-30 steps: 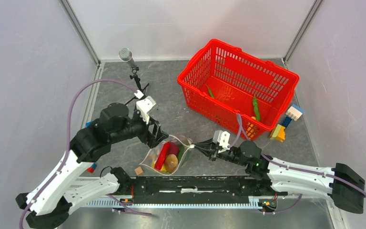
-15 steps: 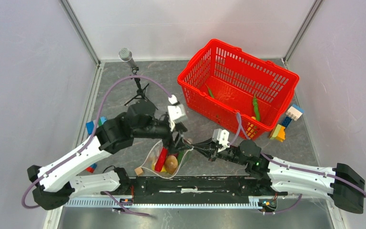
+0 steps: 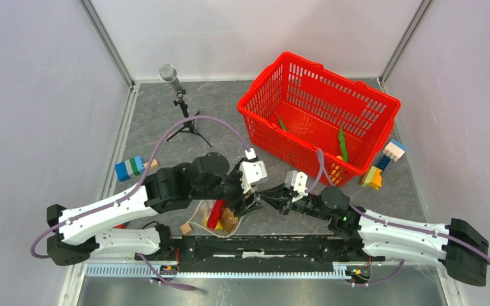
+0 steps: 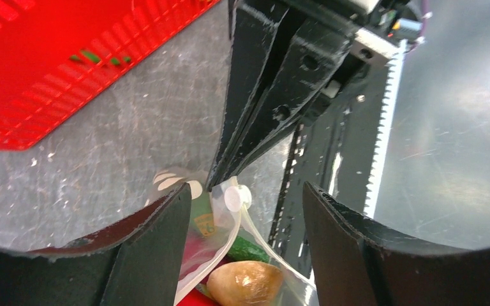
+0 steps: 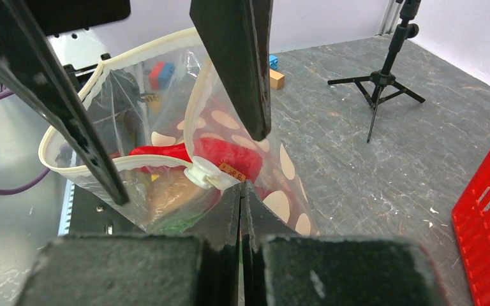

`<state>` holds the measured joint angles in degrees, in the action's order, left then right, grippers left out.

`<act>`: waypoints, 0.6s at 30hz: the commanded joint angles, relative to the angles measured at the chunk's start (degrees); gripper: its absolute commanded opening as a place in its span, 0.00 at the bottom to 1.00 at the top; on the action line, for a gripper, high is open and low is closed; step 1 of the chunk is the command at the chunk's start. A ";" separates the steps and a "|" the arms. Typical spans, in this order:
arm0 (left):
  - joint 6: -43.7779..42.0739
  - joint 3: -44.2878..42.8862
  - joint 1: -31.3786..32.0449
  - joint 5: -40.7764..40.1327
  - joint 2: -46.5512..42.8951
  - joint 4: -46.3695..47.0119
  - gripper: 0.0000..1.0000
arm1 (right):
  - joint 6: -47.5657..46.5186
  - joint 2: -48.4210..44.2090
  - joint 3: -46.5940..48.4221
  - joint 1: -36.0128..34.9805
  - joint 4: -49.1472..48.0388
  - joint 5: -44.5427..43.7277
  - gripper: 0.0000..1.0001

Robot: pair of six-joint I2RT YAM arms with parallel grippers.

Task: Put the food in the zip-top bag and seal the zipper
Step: Zip the zipper food storage bag at the center of the board.

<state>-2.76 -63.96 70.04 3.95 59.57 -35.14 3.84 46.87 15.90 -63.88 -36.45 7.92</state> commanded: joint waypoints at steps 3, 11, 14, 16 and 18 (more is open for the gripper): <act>-3.67 0.54 2.53 -7.92 1.34 0.82 0.71 | 1.60 0.32 0.05 1.34 -3.48 0.89 0.00; -4.76 1.29 3.08 -14.20 3.16 -2.69 0.57 | 2.76 0.51 -0.51 2.74 -4.44 2.31 0.00; -4.96 1.94 3.13 -16.17 2.18 -2.92 0.45 | 2.89 0.67 -0.60 2.91 -4.34 2.72 0.00; -5.24 2.24 3.17 -17.05 1.35 -2.88 0.34 | 2.92 0.56 -0.69 3.06 -4.37 3.04 0.00; -5.34 2.27 3.17 -17.15 0.46 -2.88 0.29 | 2.73 0.53 -0.77 3.14 -4.56 3.52 0.00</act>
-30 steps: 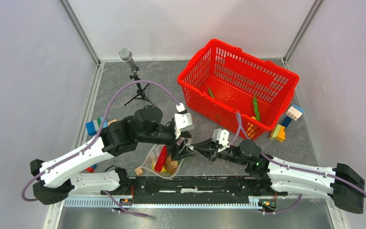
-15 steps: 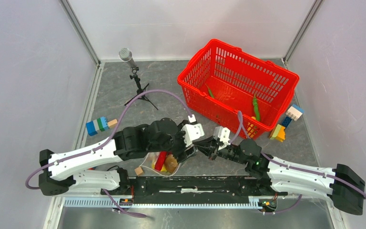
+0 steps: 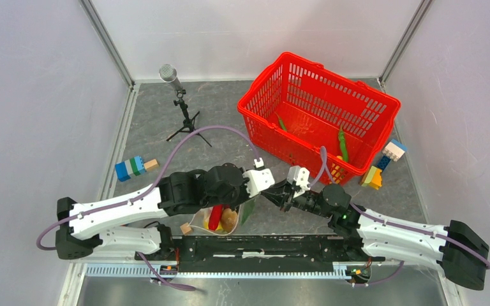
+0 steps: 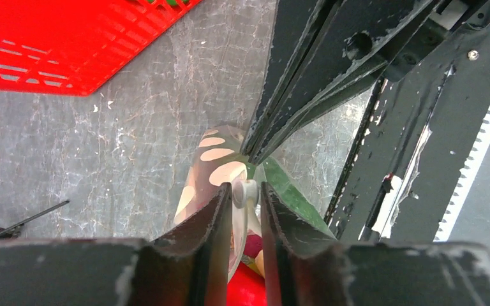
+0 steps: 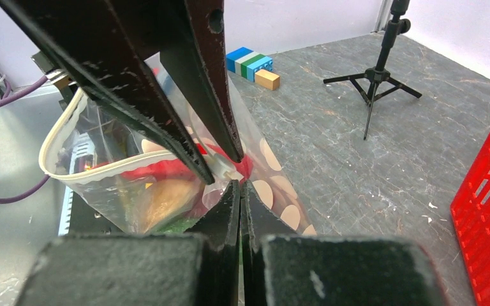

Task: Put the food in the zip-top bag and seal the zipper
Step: Zip the zipper food storage bag at the center of the board.

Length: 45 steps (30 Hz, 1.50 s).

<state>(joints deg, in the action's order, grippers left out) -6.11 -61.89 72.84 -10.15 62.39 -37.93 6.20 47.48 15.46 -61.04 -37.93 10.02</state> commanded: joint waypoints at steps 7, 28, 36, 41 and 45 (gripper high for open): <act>-3.21 1.37 0.33 -1.28 -4.11 2.21 0.02 | -2.59 0.24 0.04 0.34 -1.04 5.76 0.09; -3.29 4.36 0.29 14.02 -12.07 14.26 0.02 | -8.40 7.19 5.93 2.67 -7.24 16.05 0.73; -4.26 3.01 0.29 15.84 -10.90 13.19 0.02 | -6.91 8.19 9.01 4.52 -4.40 22.10 0.40; -4.27 2.94 0.13 15.50 -10.88 13.55 0.02 | -6.28 8.89 8.59 4.62 -4.82 22.60 0.00; -3.78 3.03 0.20 13.47 -11.13 12.63 0.02 | -2.80 8.22 6.78 4.61 -8.25 21.19 0.00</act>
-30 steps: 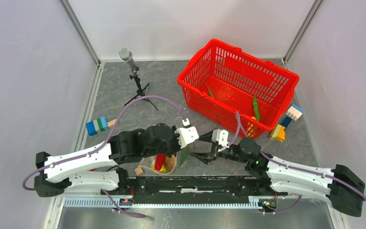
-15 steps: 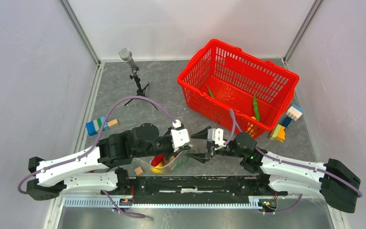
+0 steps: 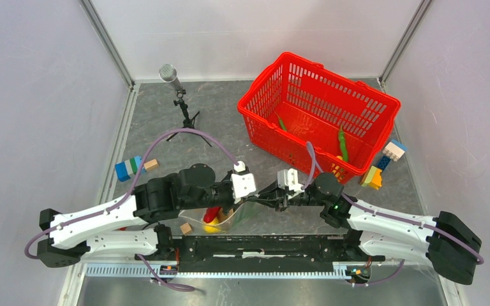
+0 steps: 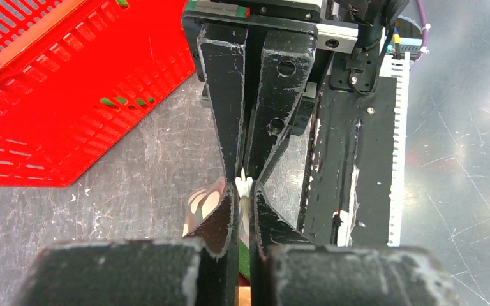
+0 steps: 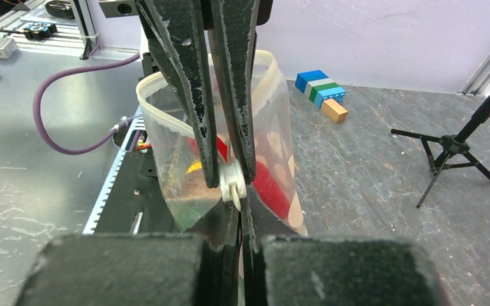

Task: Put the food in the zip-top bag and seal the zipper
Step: Zip the zipper food storage bag at the center of the board.

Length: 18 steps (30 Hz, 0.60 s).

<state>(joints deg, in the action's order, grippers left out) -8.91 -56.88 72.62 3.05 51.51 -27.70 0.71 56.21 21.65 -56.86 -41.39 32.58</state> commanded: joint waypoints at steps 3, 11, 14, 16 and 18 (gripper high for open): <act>0.19 -0.77 0.36 -2.37 -1.20 2.82 0.13 | 4.29 -0.82 0.00 0.47 -5.13 -3.05 0.00; 0.76 -1.74 0.42 -5.81 -1.83 -0.43 0.60 | 6.09 -1.21 -0.73 0.44 -4.18 -6.22 0.00; 0.03 -3.24 0.46 -6.35 -1.19 -2.86 0.62 | 6.28 -1.49 -0.82 0.40 -3.88 -7.09 0.00; -0.47 -3.82 0.43 -6.36 -0.89 -3.48 0.63 | 6.36 -1.46 -0.97 0.43 -3.81 -7.45 0.00; -0.92 -3.94 0.40 -6.19 -0.32 -3.03 0.63 | 6.37 -1.46 -1.08 0.43 -3.96 -7.53 0.00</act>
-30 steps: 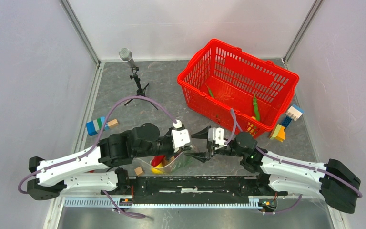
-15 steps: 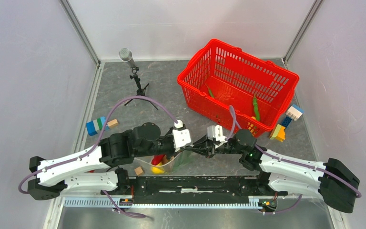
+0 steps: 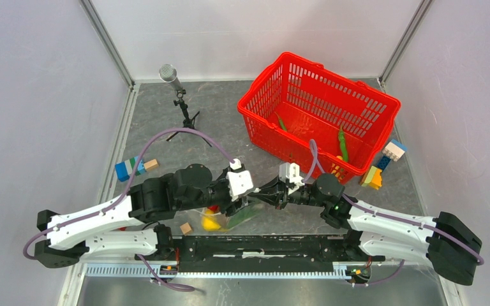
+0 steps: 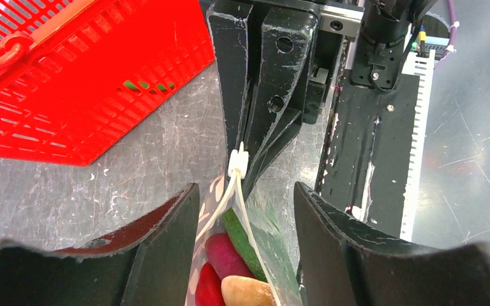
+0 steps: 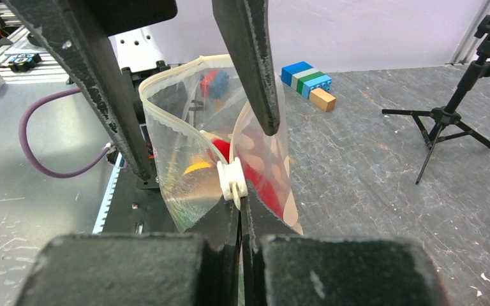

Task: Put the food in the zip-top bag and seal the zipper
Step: Zip the zipper food storage bag at the center of the board.

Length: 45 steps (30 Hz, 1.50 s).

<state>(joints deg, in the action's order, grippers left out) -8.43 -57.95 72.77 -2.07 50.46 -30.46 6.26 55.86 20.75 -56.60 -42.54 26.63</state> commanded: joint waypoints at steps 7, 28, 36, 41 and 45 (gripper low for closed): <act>-2.67 -3.61 0.35 -0.28 4.17 3.56 0.66 | 0.64 -1.14 -0.57 0.17 -2.83 -0.59 0.00; -9.26 -3.00 0.26 -2.22 2.59 4.26 0.68 | 0.20 -2.10 -0.97 0.17 -2.48 1.53 0.00; -10.27 -4.57 0.02 3.07 6.03 1.38 0.60 | 0.29 -2.19 -0.96 0.14 -2.38 2.62 0.00; -9.76 -4.62 -0.30 3.21 5.76 1.28 0.37 | 0.29 -2.59 -1.39 0.17 -2.46 2.30 0.00; -9.65 -4.71 -0.48 3.33 4.82 0.61 0.12 | 0.25 -3.28 -1.90 0.18 -2.47 1.23 0.00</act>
<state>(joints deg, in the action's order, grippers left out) -16.78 -60.07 72.71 0.38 56.73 -30.13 6.37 54.30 19.38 -56.49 -42.54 28.29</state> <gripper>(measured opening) 0.215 0.004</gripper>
